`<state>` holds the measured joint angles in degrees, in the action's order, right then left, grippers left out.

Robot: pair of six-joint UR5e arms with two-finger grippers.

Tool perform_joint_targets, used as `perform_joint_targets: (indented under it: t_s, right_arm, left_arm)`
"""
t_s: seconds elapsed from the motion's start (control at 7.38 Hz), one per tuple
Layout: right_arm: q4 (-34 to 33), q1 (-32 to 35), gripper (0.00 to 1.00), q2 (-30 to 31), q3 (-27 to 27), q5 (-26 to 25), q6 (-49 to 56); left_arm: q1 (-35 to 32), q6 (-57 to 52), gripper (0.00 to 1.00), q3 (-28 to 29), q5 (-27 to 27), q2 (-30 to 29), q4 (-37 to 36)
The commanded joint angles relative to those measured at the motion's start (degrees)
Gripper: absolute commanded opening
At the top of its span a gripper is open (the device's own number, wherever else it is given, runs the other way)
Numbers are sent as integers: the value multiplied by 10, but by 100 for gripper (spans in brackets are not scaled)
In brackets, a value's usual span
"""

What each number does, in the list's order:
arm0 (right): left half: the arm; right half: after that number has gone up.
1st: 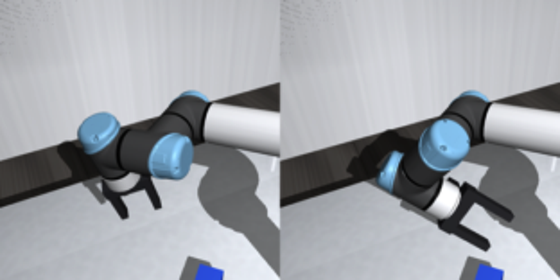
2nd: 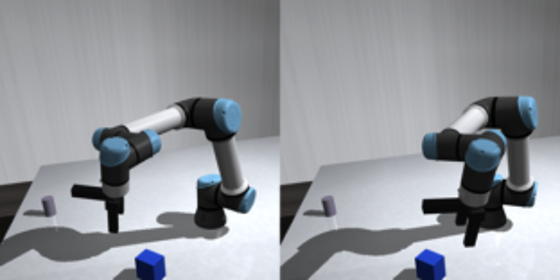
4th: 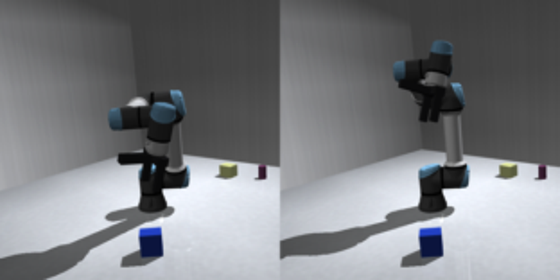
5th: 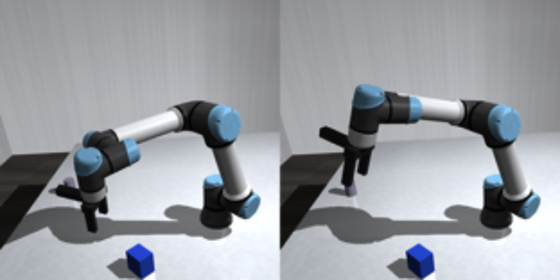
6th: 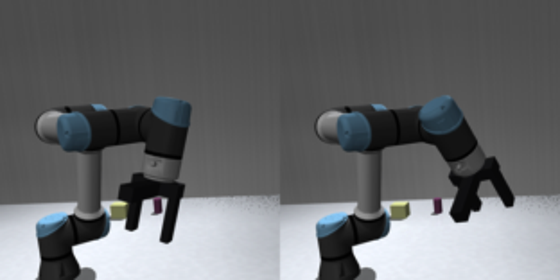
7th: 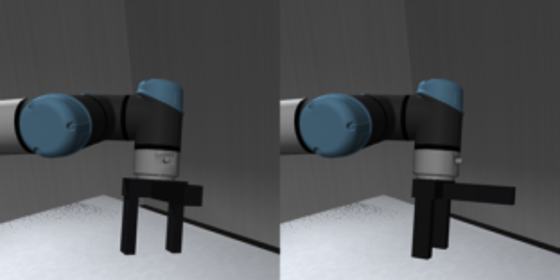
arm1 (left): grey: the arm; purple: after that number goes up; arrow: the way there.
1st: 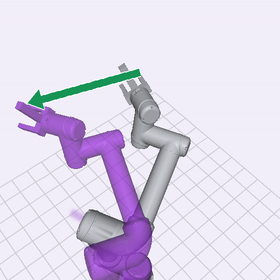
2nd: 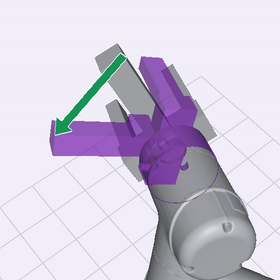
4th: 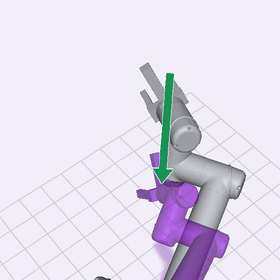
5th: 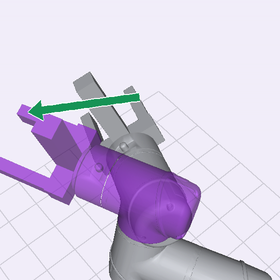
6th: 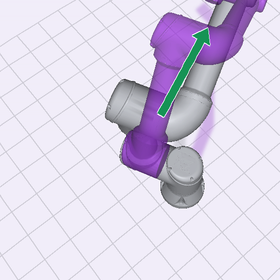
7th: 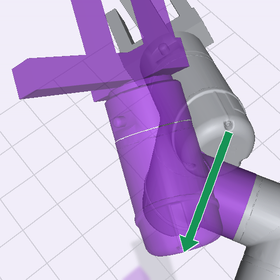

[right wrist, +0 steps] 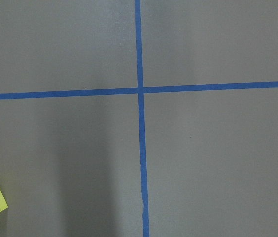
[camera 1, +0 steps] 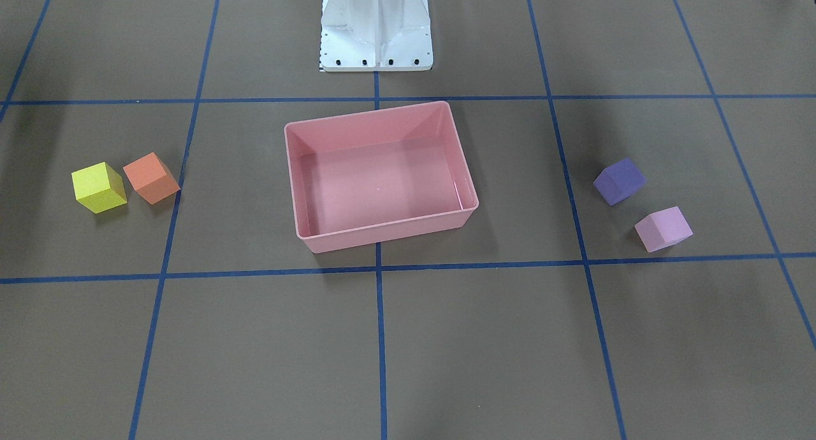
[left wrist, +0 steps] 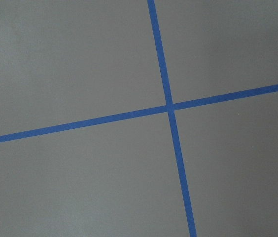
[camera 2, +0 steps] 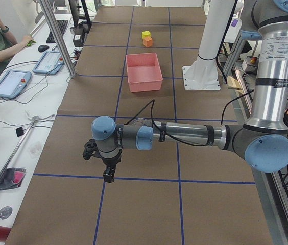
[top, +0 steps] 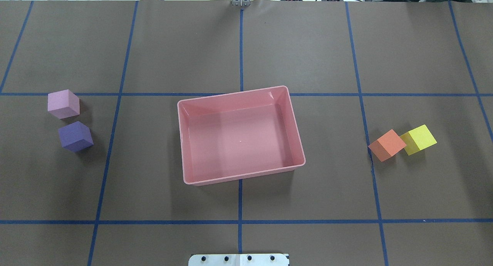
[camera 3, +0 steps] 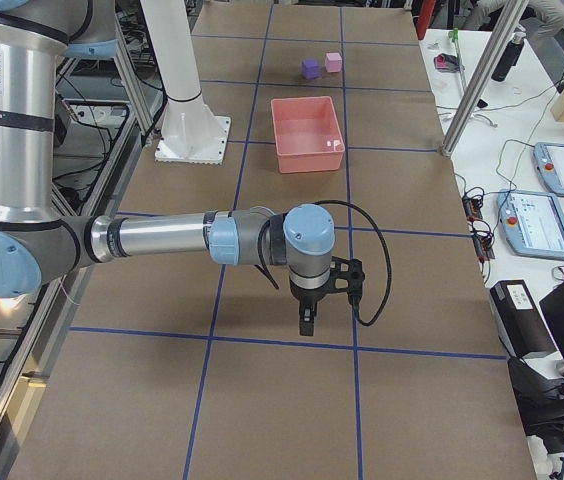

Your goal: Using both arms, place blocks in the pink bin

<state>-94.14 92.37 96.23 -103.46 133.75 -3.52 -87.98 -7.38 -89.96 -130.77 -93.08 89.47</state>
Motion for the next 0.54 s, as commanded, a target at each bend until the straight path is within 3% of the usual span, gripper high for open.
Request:
perform_joint_targets:
  t_s: [0.0, 0.41]
  right_arm:
    - [-1, 0, 100, -3, -2, 0, 0]
    - [0, 0, 100, -3, -2, 0, -1]
  left_arm:
    - [0, -2, 100, 1, -1, 1, 1]
    - [4, 0, 100, -20, -2, -10, 22]
